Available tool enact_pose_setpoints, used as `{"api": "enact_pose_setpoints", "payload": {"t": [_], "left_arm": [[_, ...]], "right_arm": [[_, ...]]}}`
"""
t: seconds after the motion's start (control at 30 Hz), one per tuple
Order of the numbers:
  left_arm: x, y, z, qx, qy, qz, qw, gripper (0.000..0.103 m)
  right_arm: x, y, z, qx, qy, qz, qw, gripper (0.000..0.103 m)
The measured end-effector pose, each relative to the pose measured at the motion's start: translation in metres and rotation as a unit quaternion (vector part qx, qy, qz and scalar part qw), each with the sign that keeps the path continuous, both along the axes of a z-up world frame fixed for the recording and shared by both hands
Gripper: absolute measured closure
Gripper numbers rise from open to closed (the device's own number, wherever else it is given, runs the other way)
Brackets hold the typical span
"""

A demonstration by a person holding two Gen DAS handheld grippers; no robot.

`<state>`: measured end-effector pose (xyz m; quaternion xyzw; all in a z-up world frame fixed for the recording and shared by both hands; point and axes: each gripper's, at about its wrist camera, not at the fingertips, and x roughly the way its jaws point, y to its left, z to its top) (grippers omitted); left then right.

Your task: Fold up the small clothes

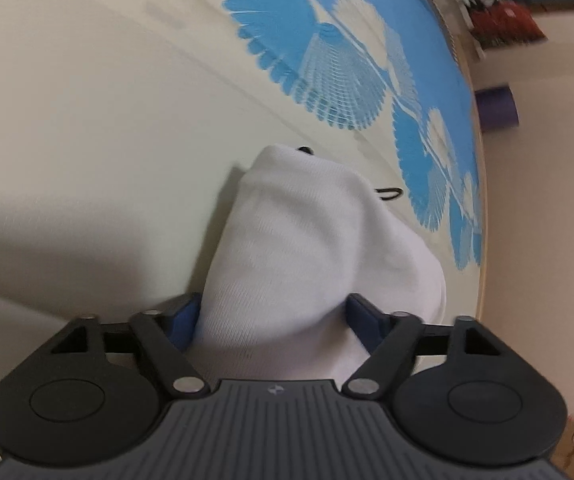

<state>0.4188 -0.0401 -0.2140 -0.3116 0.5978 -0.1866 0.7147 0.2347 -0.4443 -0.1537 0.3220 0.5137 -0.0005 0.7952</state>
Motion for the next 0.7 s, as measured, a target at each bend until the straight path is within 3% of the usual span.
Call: {"api": "enact_pose_setpoints", "payload": {"t": [0.07, 0.1, 0.2, 0.33, 0.43, 0.5, 0.57, 0.6, 0.63, 0.7], "left_arm": [[0.003, -0.005, 0.016, 0.015, -0.034, -0.027, 0.999, 0.059], [0.003, -0.005, 0.028, 0.017, -0.056, -0.036, 0.9976, 0.063], [0.002, 0.005, 0.067, 0.03, -0.135, -0.035, 0.9898, 0.065], [0.003, 0.026, 0.106, 0.089, -0.232, -0.027, 0.9683, 0.065], [0.011, 0.047, 0.117, 0.101, -0.26, -0.007, 0.9603, 0.065], [0.018, 0.057, 0.12, 0.111, -0.27, 0.01, 0.9563, 0.054], [0.023, 0.069, 0.123, 0.146, -0.28, 0.051, 0.9474, 0.045], [0.023, 0.075, 0.123, 0.168, -0.289, 0.076, 0.9395, 0.044], [0.023, 0.08, 0.123, 0.176, -0.289, 0.086, 0.9372, 0.044], [0.025, 0.091, 0.119, 0.156, -0.264, 0.079, 0.9483, 0.044]], "right_arm": [[0.006, 0.007, 0.011, -0.021, -0.013, 0.004, 1.0, 0.087], [0.008, 0.011, 0.016, -0.03, -0.021, 0.006, 0.999, 0.089], [0.017, 0.013, 0.027, -0.005, -0.06, -0.009, 0.998, 0.092], [0.035, 0.03, 0.048, 0.014, -0.135, 0.005, 0.991, 0.092], [0.05, 0.051, 0.06, 0.009, -0.169, 0.021, 0.985, 0.092], [0.062, 0.064, 0.063, 0.008, -0.181, 0.019, 0.983, 0.092], [0.075, 0.074, 0.062, -0.004, -0.184, 0.012, 0.983, 0.092], [0.082, 0.08, 0.061, -0.019, -0.179, 0.009, 0.984, 0.092], [0.088, 0.083, 0.056, -0.027, -0.172, 0.008, 0.985, 0.092], [0.098, 0.092, 0.05, -0.051, -0.16, 0.011, 0.986, 0.092]]}}
